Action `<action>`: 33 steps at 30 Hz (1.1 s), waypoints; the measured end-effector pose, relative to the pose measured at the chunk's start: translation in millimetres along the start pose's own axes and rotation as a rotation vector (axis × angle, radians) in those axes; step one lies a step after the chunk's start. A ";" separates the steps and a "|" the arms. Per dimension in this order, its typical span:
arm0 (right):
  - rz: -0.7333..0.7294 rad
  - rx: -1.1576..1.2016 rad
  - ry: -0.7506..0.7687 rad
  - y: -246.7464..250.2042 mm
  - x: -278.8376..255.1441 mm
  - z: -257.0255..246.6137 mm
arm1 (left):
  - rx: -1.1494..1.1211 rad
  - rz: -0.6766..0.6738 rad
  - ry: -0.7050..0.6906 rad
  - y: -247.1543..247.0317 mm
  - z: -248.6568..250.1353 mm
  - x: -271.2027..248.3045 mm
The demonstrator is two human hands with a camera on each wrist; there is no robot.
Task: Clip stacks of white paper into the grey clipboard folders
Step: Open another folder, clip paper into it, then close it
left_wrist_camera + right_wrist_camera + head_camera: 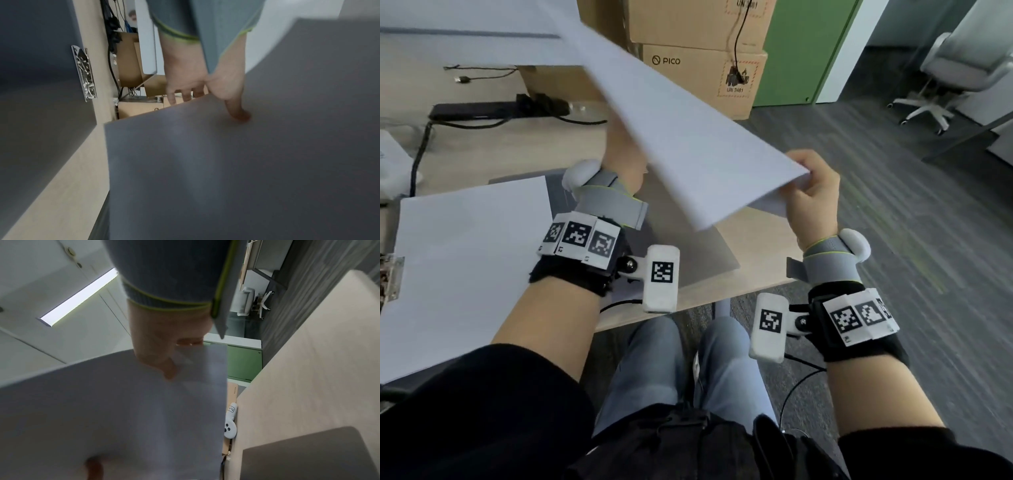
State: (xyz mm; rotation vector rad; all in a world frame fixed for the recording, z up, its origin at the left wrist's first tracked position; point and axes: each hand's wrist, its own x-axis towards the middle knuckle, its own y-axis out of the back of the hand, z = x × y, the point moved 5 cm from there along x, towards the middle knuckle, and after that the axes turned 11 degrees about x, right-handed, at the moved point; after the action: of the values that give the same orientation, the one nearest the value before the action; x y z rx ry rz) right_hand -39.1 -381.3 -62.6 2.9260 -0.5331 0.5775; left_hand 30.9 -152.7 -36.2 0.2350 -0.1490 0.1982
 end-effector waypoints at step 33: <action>-0.089 -0.315 -0.810 -90.9 24.6 123.7 | 0.533 -0.037 0.267 72.0 -156.7 78.3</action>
State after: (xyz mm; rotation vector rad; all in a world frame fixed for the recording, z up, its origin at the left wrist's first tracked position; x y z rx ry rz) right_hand 57.9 -326.0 -170.8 2.7414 -0.4885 -0.6801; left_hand 110.9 -31.8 -158.2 0.7369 0.1780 0.2283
